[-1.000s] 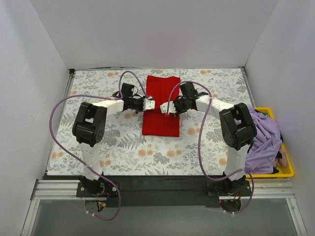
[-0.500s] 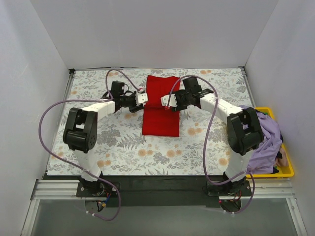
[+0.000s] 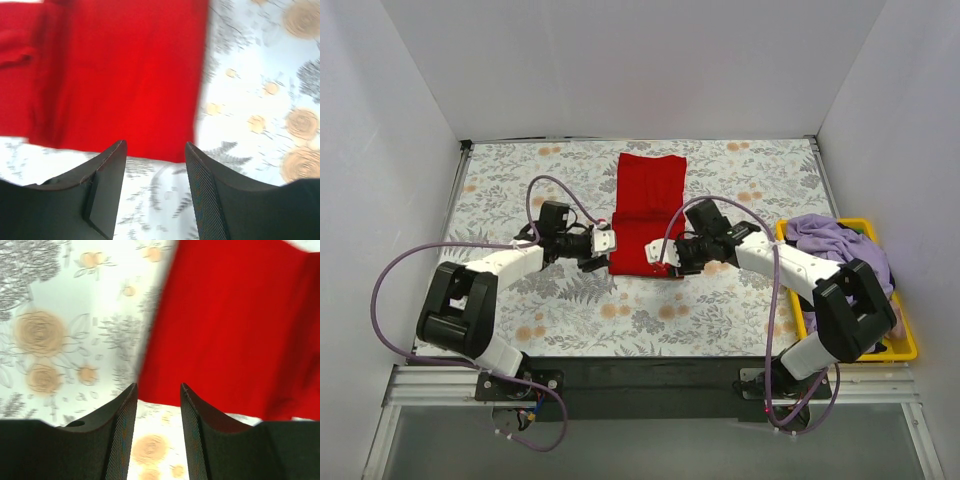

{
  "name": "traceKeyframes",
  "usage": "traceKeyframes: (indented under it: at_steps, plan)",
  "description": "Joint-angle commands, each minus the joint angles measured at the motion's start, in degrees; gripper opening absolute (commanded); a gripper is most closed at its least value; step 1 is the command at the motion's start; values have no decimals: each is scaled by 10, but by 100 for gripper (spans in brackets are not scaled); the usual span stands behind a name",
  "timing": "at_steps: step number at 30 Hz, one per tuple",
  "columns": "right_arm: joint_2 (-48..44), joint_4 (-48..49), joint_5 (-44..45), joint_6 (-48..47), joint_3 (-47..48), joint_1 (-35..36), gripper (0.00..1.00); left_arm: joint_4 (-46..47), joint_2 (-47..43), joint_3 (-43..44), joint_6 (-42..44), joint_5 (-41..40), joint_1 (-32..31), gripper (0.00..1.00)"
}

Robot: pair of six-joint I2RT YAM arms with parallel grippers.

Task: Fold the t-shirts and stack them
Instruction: Fold the tshirt

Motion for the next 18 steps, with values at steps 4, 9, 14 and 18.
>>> traceKeyframes:
  at_steps: [4,9,14,18]
  plan:
    - [14,47,21,60,-53,20,45,-7,-12,-34,71,-9,-27,49]
    - [39,64,29,59,-56,21,44,-4,5,-33,80,-14,-41,47]
    - [64,77,31,52,-59,20,39,-4,33,-31,90,-23,-47,45]
    - [75,85,41,37,-76,21,37,-5,50,-33,99,-35,-47,43]
